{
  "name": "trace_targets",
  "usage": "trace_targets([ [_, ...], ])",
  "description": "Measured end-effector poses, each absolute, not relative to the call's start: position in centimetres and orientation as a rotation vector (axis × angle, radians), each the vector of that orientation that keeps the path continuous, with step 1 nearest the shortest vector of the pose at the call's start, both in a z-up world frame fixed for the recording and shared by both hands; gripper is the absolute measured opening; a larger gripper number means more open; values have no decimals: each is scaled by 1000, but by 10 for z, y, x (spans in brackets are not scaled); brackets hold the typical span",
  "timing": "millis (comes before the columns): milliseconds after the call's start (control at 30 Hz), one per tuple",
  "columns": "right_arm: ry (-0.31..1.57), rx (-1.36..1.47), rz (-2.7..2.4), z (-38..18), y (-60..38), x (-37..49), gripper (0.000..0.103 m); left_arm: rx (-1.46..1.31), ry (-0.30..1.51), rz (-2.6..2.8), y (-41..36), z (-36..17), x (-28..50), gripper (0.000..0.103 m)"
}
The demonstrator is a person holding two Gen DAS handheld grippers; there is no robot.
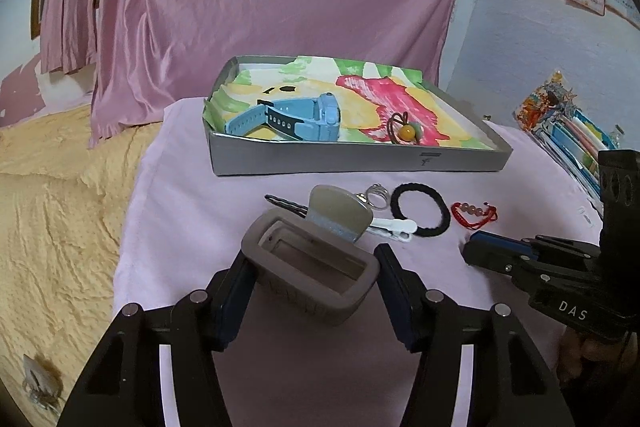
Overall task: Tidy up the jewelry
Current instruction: 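Close left tool on the grey claw clip while right tool grips the gold ring, then carry the claw clip with left tool while right tool carries the ring to the tray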
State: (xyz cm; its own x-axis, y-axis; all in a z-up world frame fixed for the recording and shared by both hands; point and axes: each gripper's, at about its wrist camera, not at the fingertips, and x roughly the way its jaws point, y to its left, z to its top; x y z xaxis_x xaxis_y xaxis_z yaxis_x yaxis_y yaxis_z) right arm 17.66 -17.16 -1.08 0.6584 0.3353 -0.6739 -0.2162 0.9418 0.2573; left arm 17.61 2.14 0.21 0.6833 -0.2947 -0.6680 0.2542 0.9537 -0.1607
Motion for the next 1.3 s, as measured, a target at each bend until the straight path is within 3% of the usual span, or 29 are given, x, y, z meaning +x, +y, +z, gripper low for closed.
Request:
trace_targets([
  [1300, 656, 237, 308, 10, -214, 169, 11, -125, 606, -389, -19, 29, 177, 57],
])
